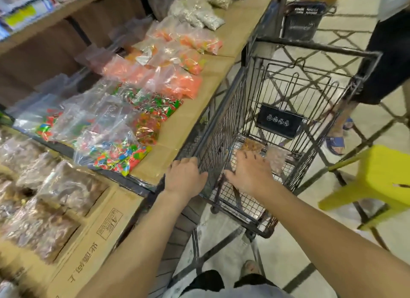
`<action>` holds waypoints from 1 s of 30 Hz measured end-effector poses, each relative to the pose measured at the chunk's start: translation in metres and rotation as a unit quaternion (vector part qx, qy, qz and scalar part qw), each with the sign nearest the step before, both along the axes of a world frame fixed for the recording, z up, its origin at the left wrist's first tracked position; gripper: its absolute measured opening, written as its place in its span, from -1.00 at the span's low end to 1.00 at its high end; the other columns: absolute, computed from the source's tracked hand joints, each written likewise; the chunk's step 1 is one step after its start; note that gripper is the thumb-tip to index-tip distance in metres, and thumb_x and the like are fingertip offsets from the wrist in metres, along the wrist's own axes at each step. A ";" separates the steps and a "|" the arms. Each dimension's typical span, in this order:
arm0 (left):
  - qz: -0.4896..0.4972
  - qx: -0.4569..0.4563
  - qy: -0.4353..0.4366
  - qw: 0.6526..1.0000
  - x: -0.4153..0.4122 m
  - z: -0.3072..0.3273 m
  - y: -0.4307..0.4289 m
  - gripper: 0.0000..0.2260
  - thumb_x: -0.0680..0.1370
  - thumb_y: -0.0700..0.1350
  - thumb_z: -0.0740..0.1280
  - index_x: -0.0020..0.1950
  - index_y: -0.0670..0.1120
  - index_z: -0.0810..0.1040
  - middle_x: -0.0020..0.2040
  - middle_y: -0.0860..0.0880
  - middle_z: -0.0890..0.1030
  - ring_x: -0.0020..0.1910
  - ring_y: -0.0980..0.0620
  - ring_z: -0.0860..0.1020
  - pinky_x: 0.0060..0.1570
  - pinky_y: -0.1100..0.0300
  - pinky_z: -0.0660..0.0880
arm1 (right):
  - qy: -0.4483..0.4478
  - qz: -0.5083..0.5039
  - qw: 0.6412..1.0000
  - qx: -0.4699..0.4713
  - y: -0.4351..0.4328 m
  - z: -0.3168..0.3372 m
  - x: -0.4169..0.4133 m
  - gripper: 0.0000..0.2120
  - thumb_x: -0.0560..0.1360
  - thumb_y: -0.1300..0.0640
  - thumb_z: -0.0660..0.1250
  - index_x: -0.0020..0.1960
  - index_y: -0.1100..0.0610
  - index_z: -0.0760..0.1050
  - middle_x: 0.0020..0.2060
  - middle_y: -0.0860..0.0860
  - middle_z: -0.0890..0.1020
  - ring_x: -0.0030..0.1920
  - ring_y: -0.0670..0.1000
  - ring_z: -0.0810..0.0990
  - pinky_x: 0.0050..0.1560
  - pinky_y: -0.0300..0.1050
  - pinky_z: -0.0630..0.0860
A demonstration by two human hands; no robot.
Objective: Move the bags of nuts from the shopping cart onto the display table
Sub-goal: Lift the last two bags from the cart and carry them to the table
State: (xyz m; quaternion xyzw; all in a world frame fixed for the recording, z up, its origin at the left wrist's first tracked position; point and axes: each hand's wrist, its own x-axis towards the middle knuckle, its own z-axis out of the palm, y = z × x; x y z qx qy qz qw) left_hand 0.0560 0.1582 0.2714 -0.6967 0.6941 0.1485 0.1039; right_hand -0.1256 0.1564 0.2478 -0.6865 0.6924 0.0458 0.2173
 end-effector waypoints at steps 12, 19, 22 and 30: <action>-0.091 0.066 -0.007 0.994 -0.076 -0.045 -0.085 -0.44 0.69 0.14 0.25 0.61 -0.12 0.36 0.54 -0.13 0.47 0.53 -0.23 0.38 0.47 -0.16 0.34 | -0.007 -0.113 0.990 0.080 -0.051 -0.035 -0.061 -0.19 0.67 -0.32 0.19 0.71 0.15 0.10 0.64 0.19 0.28 0.64 0.26 0.25 0.61 0.23 0.21; -0.160 0.108 0.009 0.981 -0.102 -0.098 -0.161 -0.55 0.67 0.14 0.28 0.45 -0.10 0.50 0.38 -0.13 0.59 0.39 -0.21 0.51 0.35 -0.15 0.47 | -0.009 -0.174 0.978 0.115 -0.103 -0.073 -0.080 -0.29 0.67 -0.29 0.22 0.65 0.12 0.25 0.59 0.20 0.34 0.57 0.29 0.31 0.55 0.27 0.26; -0.183 0.136 0.015 0.974 -0.112 -0.119 -0.190 -0.64 0.65 0.13 0.28 0.30 -0.10 0.56 0.27 -0.12 0.64 0.30 -0.21 0.56 0.31 -0.17 0.51 | 0.003 -0.202 0.969 0.143 -0.125 -0.092 -0.085 -0.22 0.66 -0.33 0.20 0.66 0.17 0.21 0.61 0.22 0.31 0.59 0.30 0.28 0.56 0.30 0.27; -0.205 0.196 0.003 0.959 -0.137 -0.172 -0.242 -0.61 0.68 0.09 0.23 0.41 -0.11 0.48 0.38 -0.15 0.57 0.38 -0.21 0.50 0.38 -0.17 0.46 | 0.006 -0.248 0.952 0.177 -0.159 -0.153 -0.096 -0.22 0.66 -0.34 0.17 0.66 0.18 0.19 0.61 0.24 0.32 0.60 0.31 0.29 0.58 0.30 0.26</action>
